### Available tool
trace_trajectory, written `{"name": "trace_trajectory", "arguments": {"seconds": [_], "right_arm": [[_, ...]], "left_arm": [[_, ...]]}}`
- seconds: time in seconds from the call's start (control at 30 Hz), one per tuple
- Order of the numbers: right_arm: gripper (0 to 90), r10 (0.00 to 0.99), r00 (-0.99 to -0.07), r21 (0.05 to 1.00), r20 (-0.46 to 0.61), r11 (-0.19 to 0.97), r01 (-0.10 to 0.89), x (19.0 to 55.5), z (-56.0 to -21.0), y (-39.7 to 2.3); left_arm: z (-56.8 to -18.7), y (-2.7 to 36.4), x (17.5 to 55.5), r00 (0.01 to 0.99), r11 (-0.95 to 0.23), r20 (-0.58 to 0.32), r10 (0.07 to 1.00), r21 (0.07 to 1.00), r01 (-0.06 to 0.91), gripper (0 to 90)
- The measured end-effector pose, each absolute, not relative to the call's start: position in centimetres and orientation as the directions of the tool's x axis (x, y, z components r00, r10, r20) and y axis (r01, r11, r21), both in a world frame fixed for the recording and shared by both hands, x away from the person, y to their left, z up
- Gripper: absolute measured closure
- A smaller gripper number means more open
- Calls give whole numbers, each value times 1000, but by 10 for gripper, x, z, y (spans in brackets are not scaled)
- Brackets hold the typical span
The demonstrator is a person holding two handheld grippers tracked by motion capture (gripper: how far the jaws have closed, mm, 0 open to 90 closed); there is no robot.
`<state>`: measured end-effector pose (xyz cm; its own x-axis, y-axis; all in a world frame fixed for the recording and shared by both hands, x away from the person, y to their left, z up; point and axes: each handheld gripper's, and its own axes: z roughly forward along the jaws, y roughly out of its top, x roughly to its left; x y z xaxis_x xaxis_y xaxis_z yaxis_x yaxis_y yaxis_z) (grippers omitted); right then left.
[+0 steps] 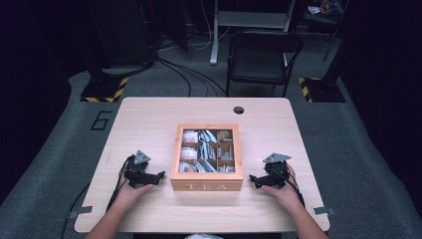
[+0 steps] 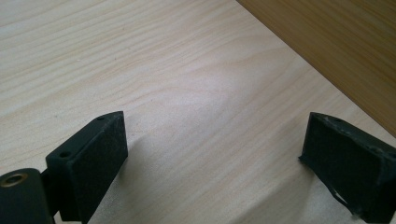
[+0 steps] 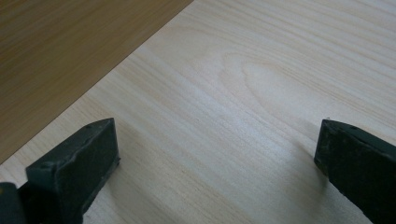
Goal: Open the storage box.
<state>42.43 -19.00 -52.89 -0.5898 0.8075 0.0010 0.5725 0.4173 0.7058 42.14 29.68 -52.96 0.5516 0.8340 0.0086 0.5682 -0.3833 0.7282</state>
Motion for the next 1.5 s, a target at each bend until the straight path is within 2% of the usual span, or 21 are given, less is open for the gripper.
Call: {"name": "trace_trajectory", "arguments": {"seconds": [0.77,0.87,0.97,1.0,1.07,1.13,1.17,1.2,1.27,1.4,1.5], "right_arm": [[0,811,-585,706,3,413,576,424,-529,-190],[0,809,-587,709,0,415,571,424,-529,-190],[18,820,-572,715,5,397,575,424,-529,-189],[62,820,-573,709,6,400,580,423,-528,-190],[227,809,-587,715,7,407,569,423,-524,-191],[265,810,-586,707,18,404,580,423,-521,-192],[359,798,-602,703,15,420,574,423,-520,-193],[403,796,-605,705,27,414,576,422,-517,-194],[430,793,-608,718,41,400,570,421,-514,-195],[441,792,-609,737,45,386,555,416,-506,-194],[451,773,-633,740,55,394,545,410,-499,-190]], "left_arm": [[-529,295,420,530,-364,0,848,728,582,68],[-528,295,419,528,-364,8,849,732,575,141],[-527,296,419,520,-352,0,854,736,578,163],[-526,296,419,522,-356,-3,853,729,585,186],[-523,298,418,523,-359,-2,852,724,588,279],[-522,299,418,522,-334,-37,852,729,598,332],[-521,299,418,527,-331,-50,848,727,602,349],[-521,299,417,525,-324,-55,849,731,600,361],[-517,300,414,535,-292,-107,838,740,606,385],[-510,299,409,544,-264,-150,826,750,607,408],[-501,297,402,567,-267,-145,811,771,579,424]]}}
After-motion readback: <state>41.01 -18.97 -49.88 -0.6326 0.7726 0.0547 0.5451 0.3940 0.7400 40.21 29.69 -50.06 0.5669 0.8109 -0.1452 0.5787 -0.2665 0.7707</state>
